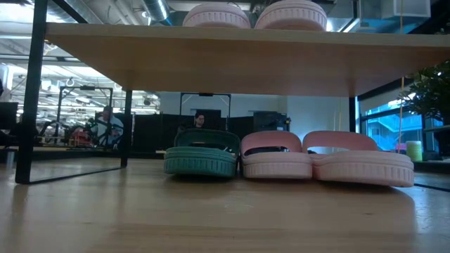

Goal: Pick and place slides into the shelf
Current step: Put the green slipper under the shelf

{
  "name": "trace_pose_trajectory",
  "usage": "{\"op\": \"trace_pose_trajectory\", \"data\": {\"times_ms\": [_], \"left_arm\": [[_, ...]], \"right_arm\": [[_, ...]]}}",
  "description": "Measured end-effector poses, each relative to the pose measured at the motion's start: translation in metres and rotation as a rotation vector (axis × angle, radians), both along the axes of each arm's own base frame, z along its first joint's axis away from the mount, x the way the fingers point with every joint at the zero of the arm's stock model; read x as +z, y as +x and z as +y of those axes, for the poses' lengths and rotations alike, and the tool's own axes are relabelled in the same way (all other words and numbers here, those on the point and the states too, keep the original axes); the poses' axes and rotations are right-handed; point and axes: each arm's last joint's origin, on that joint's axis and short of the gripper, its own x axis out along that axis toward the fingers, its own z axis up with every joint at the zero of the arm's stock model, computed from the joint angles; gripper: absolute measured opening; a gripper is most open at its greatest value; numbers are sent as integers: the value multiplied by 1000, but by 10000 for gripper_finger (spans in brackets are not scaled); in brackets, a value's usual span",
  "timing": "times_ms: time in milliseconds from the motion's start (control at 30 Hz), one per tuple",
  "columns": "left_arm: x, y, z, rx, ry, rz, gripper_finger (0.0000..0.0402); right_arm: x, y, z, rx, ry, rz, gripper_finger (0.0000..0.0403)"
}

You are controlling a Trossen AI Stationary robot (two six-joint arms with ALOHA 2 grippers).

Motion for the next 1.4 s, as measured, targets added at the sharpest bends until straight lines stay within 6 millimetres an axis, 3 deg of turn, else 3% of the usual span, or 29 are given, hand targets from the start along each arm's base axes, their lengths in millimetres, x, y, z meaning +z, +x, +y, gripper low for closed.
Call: {"op": "trace_pose_trajectory", "data": {"times_ms": [433,733,1033,1400], "left_arm": [[6,7,2,-16,53,-55,250],[4,23,-1,-42,104,-64,155],[7,22,-1,-54,141,-90,32],[8,21,-1,-63,168,-84,31]], "right_arm": [[1,-1,2,13,7,-6,12],[1,-1,3,29,17,-2,12],[1,-1,3,31,13,2,12],[1,-1,4,24,51,-11,76]]}}
